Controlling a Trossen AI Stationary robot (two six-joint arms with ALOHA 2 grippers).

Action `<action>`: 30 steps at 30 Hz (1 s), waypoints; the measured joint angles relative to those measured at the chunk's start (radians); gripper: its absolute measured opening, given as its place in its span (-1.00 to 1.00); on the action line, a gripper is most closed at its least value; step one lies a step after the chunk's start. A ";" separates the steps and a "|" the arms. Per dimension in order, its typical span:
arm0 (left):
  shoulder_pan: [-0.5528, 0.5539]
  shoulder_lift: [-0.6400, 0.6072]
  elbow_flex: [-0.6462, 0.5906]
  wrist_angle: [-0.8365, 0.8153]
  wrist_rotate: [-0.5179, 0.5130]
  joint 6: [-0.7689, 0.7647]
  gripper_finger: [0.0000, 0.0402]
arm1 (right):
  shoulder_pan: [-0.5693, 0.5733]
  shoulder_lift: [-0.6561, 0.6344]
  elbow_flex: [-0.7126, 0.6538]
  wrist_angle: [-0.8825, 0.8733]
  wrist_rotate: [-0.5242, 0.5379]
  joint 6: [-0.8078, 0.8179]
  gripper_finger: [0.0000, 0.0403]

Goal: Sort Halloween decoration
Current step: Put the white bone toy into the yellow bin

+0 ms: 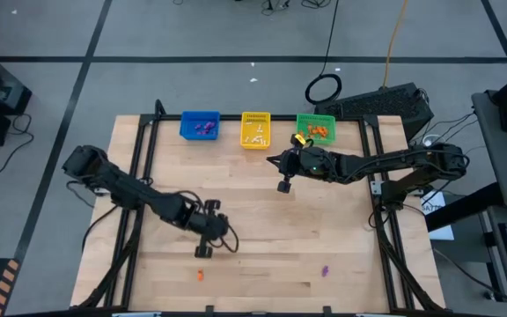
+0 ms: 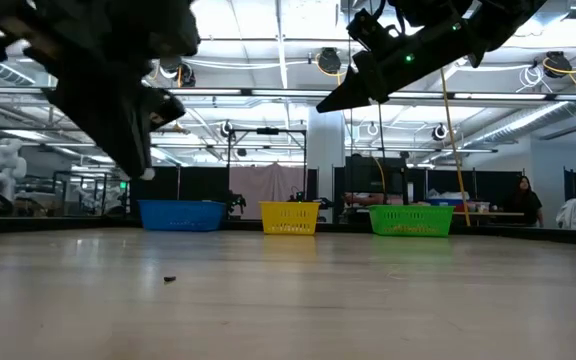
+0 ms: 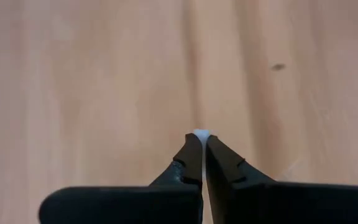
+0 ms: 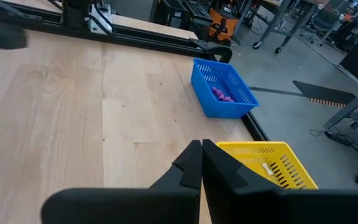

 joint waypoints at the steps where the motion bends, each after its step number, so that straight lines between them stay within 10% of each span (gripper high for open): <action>1: 0.014 -0.014 -0.012 -0.006 0.000 -0.007 -1.00 | 0.000 0.000 0.000 0.000 0.000 0.000 -1.00; 16: 0.395 -0.184 -0.061 0.067 -0.068 0.007 -1.00 | 0.000 0.000 0.000 -0.005 0.000 0.000 -1.00; 30: 0.771 -0.090 0.041 0.171 -0.033 0.182 -1.00 | -0.008 0.000 0.000 -0.006 0.001 -0.002 -1.00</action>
